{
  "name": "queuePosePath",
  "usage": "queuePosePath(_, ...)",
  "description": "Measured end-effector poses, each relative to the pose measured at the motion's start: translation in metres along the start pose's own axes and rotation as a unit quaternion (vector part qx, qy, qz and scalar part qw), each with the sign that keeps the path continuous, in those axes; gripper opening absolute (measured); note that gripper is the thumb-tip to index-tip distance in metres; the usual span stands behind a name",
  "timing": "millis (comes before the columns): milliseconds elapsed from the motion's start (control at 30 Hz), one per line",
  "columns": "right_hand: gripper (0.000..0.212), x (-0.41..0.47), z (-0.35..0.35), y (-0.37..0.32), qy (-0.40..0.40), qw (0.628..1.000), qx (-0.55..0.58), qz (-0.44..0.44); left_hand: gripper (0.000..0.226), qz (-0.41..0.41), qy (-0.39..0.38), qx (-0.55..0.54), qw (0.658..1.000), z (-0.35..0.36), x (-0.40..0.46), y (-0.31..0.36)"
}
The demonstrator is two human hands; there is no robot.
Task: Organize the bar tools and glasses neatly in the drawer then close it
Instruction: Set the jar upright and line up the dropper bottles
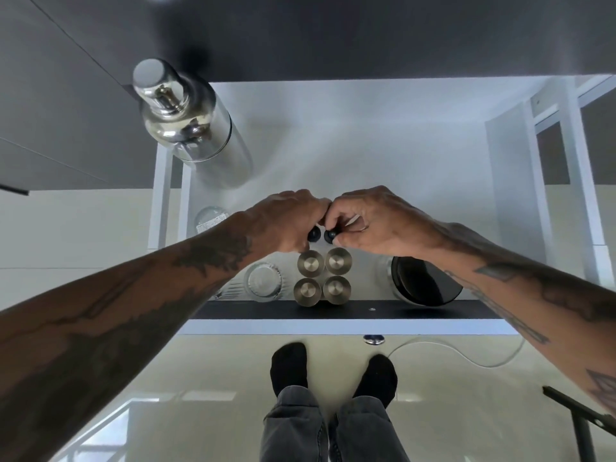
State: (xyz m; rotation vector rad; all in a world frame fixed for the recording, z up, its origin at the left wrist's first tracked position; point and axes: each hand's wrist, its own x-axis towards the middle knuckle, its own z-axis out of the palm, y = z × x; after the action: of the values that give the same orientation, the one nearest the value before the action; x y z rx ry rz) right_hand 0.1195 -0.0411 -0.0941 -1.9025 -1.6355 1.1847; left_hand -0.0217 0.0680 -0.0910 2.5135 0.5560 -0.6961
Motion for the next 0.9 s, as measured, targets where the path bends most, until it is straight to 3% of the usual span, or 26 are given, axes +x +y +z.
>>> queuePosePath(167,0.022,0.001,-0.001,-0.005,-0.024,0.999,-0.016,0.015,0.050,-0.017,-0.047,-0.030,0.998,-0.006,0.002,-0.001)
queuePosePath(300,0.034,-0.001,-0.007,-0.008,-0.064,0.996,-0.027,0.058,0.065,-0.032,-0.087,0.018,0.996,-0.013,0.002,-0.001)
queuePosePath(367,0.037,-0.012,-0.022,-0.007,-0.021,0.996,-0.008,0.089,0.073,-0.039,-0.099,0.013,0.994,-0.030,-0.004,-0.003)
queuePosePath(467,0.027,-0.050,-0.057,0.004,0.121,0.979,0.012,0.162,0.049,-0.066,-0.017,-0.086,0.994,-0.073,-0.032,0.004)
queuePosePath(567,0.030,-0.103,-0.074,0.022,0.087,0.945,0.053,0.312,0.013,-0.122,0.097,-0.238,0.959,-0.069,-0.054,0.042)
queuePosePath(667,0.041,-0.128,-0.057,0.029,0.030,0.915,0.158,0.371,0.023,-0.185,0.066,-0.293,0.936,-0.023,-0.057,0.101)
queuePosePath(900,0.030,-0.124,-0.034,0.024,0.064,0.902,0.210,0.372,0.026,-0.251,0.113,-0.267,0.924,0.027,-0.038,0.135)
